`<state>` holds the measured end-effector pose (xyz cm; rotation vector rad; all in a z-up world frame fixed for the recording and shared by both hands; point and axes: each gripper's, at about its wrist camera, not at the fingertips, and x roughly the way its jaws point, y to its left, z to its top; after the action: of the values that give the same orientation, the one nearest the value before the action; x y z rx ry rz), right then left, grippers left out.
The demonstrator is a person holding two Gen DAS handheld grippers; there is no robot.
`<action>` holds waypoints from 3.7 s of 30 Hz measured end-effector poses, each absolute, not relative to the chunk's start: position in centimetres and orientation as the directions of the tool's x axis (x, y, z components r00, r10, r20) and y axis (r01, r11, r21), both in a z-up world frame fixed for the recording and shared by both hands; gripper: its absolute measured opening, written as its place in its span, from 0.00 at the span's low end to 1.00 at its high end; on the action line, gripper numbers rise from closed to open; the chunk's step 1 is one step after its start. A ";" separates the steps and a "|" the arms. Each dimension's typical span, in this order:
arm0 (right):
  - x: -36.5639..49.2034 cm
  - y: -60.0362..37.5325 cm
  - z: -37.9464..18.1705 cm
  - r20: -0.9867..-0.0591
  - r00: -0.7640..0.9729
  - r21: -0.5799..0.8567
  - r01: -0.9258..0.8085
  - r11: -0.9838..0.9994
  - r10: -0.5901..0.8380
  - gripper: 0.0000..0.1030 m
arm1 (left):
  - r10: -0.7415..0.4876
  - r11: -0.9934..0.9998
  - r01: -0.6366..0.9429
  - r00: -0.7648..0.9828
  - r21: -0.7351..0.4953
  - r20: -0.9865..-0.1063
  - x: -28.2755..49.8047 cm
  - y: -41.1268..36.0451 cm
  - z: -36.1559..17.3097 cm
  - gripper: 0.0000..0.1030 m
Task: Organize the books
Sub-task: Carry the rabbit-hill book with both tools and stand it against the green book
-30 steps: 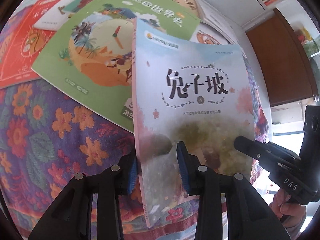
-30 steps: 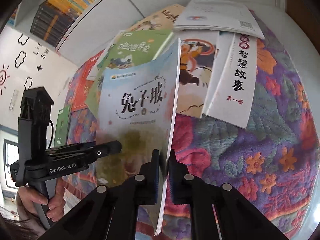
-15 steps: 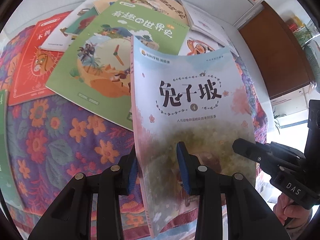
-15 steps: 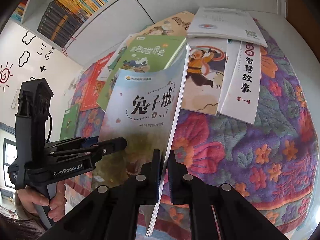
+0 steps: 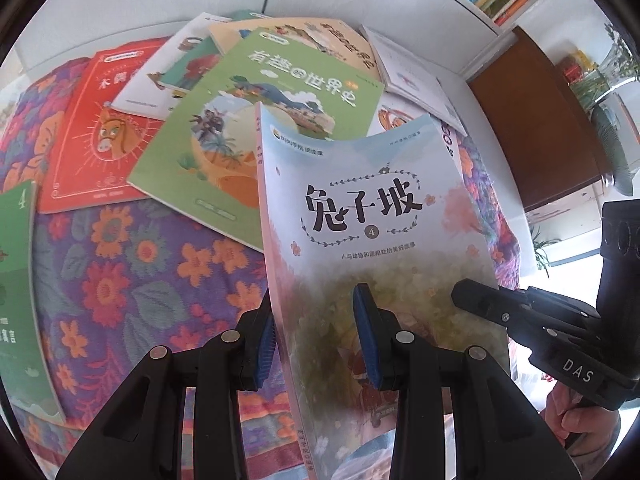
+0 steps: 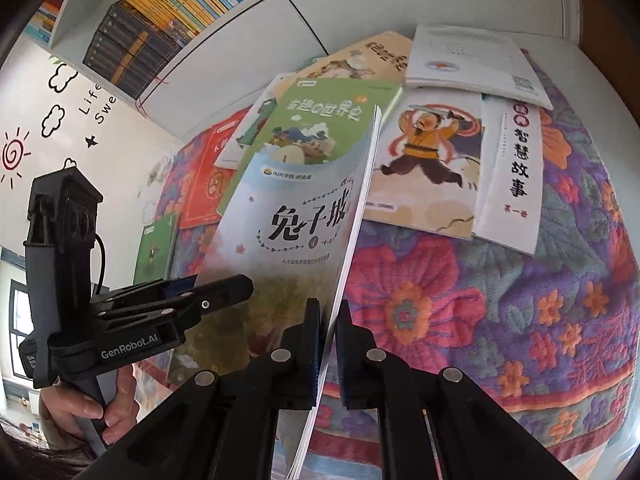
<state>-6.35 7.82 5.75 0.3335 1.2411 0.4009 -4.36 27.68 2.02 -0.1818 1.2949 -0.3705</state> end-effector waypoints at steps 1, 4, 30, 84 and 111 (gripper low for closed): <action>-6.3 8.2 5.9 -0.841 0.268 0.456 -0.118 0.882 0.471 0.07 | -0.369 0.927 0.165 0.226 -0.338 -0.901 -4.4 28.0 2.1 0.31; -6.3 9.1 6.3 -0.836 0.267 0.463 -0.124 0.878 0.479 0.07 | -0.375 0.925 0.158 0.238 -0.345 -0.896 -4.4 29.1 2.4 0.31; -5.8 21.7 7.5 -0.826 0.226 0.472 -0.225 0.853 0.517 0.09 | -0.351 0.933 0.051 0.345 -0.355 -0.871 -5.1 41.8 4.4 0.31; -4.0 43.6 2.6 -0.794 0.119 0.522 -0.371 0.768 0.597 0.10 | -0.232 0.897 -0.253 0.427 -0.362 -0.874 -7.1 64.0 -0.1 0.31; -4.8 42.6 -1.5 -0.808 0.063 0.551 -0.271 0.790 0.585 0.13 | -0.116 0.945 -0.253 0.332 -0.207 -0.936 -6.3 63.8 -2.1 0.37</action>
<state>-4.81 42.64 -1.55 0.2826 1.3629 0.6596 -6.26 63.83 -2.10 -0.3437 1.2361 0.0919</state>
